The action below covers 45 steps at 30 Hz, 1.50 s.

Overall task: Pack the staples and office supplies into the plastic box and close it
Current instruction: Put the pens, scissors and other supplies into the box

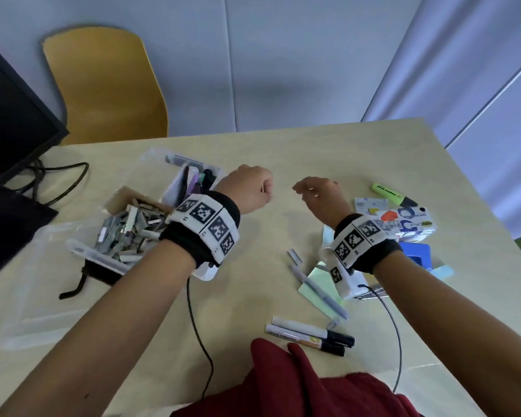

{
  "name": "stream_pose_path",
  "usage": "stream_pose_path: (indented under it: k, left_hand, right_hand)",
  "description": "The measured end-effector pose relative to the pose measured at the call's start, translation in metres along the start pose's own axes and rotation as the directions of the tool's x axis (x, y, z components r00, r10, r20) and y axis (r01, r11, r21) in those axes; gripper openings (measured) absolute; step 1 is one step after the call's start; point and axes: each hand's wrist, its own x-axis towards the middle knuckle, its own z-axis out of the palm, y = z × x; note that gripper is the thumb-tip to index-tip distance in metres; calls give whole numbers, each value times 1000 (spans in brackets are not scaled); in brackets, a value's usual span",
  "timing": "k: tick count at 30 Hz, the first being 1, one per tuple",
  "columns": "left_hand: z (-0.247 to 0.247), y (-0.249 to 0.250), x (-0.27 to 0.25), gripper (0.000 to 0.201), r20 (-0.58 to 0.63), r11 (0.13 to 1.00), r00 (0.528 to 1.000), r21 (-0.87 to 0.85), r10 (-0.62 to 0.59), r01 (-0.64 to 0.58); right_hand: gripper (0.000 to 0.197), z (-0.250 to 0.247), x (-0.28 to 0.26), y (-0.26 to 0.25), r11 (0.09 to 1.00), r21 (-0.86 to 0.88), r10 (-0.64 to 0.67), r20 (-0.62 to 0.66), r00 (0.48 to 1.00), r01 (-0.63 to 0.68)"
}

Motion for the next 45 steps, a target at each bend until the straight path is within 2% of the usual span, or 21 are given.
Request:
stream_pose_path:
  k: [3, 6, 8, 10, 13, 15, 17, 19, 20, 22, 25, 27, 30, 33, 36, 38, 42, 45]
  left_hand:
    - [47, 28, -7, 15, 202, 992, 978, 103, 44, -66]
    - [87, 45, -10, 17, 404, 977, 910, 136, 95, -163]
    - [104, 52, -9, 22, 488, 948, 863, 194, 130, -252]
    - [118, 56, -6, 29, 546, 906, 826, 265, 141, -330]
    - [134, 58, -3, 26, 595, 843, 791, 345, 143, -411]
    - [141, 60, -4, 20, 573, 817, 805, 384, 154, -430]
    - [146, 60, -5, 23, 537, 801, 825, 409, 177, -438]
    - [147, 60, -5, 19, 513, 786, 839, 436, 181, -437]
    - [147, 61, -5, 17, 497, 782, 848, 448, 185, -433]
    - [145, 60, -7, 21, 450, 778, 871, 468, 198, -418]
    - [137, 59, -19, 19, 410, 807, 887, 439, 212, -396]
    - [136, 56, -32, 17, 438, 826, 875, 402, 205, -395]
    - [142, 51, -53, 33, 551, 832, 823, 383, 143, -401]
    - [155, 48, -67, 52, 612, 804, 783, 407, 112, -434]
    - [170, 48, -73, 58, 614, 790, 782, 427, 104, -441]
    - [178, 48, -74, 60, 599, 794, 795, 435, 96, -424]
    - [185, 45, -71, 41, 525, 848, 847, 407, 87, -340]
    - [184, 40, -67, 24, 453, 944, 891, 292, 5, -154]
  right_hand:
    - [24, -17, -14, 32, 993, -105, 69, 84, 994, -60]
    - [27, -26, -25, 61, 973, -189, 160, 125, 979, -135]
    - [29, -29, -28, 74, 956, -236, 204, 108, 973, -175]
    - [30, -33, -31, 85, 938, -307, 206, 130, 970, -158]
    - [37, -35, -34, 95, 892, -444, 203, 225, 953, -85]
    - [43, -31, -37, 100, 828, -560, 215, 283, 935, -20]
    - [47, -25, -41, 101, 744, -666, 220, 320, 922, 54]
    - [61, -21, -43, 102, 672, -730, 196, 337, 921, 124]
    - [68, -19, -44, 103, 668, -731, 174, 338, 925, 141]
    - [73, -17, -44, 104, 708, -693, 147, 329, 933, 133]
    - [59, -21, -41, 106, 842, -540, 181, 299, 937, 10]
    - [40, -24, -37, 106, 917, -394, 171, 235, 957, -67]
    - [19, -33, -34, 100, 964, -254, 109, 101, 989, -80]
    - [15, -49, -37, 89, 991, -118, 65, 1, 998, -64]
    - [13, -66, -45, 84, 994, 77, 79, -88, 993, -72]
    - [20, -75, -52, 82, 972, 211, 129, -111, 985, -104]
    - [36, -82, -67, 81, 929, 353, 157, -96, 983, -114]
    - [39, -74, -78, 85, 897, 420, 170, -41, 985, -137]
